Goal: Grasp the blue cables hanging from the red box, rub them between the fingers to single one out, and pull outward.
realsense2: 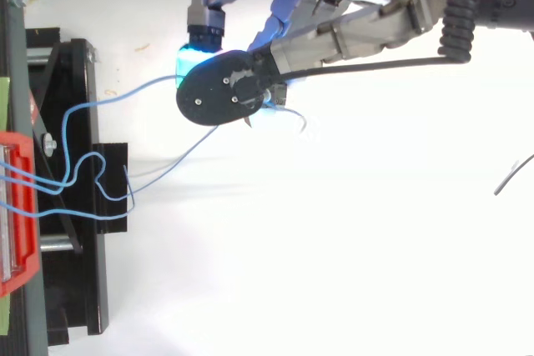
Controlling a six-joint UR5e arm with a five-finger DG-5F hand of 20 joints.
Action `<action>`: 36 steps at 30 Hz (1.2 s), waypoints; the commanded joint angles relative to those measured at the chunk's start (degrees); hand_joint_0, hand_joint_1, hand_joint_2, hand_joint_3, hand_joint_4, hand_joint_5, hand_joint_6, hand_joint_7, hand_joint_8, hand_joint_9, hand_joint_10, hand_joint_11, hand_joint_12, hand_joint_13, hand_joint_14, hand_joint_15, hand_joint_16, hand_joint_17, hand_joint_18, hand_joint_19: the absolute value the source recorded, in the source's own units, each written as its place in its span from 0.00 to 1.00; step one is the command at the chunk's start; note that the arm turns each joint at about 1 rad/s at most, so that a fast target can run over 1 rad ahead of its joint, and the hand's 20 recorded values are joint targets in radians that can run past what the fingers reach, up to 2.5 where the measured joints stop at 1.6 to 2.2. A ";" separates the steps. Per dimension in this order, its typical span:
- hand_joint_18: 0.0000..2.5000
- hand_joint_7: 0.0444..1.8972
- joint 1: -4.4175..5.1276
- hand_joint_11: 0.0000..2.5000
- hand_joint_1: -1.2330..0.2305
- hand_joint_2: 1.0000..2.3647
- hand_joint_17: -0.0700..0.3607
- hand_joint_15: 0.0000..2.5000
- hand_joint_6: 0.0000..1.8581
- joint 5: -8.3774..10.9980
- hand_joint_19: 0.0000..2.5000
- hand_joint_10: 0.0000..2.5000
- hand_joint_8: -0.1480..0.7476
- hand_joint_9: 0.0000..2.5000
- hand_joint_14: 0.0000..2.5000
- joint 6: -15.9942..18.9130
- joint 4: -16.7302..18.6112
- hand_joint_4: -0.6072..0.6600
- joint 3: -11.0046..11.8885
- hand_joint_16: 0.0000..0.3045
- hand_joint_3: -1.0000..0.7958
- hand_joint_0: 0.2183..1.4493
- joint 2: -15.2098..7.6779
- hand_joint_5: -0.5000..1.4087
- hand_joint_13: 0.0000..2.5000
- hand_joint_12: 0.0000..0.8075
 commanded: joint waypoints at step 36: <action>0.34 0.57 0.46 0.36 0.27 0.01 0.45 0.26 0.51 -2.68 0.26 0.01 0.52 0.47 0.01 3.32 0.10 0.45 -0.94 0.18 0.57 0.35 -0.08 0.20 0.39 0.51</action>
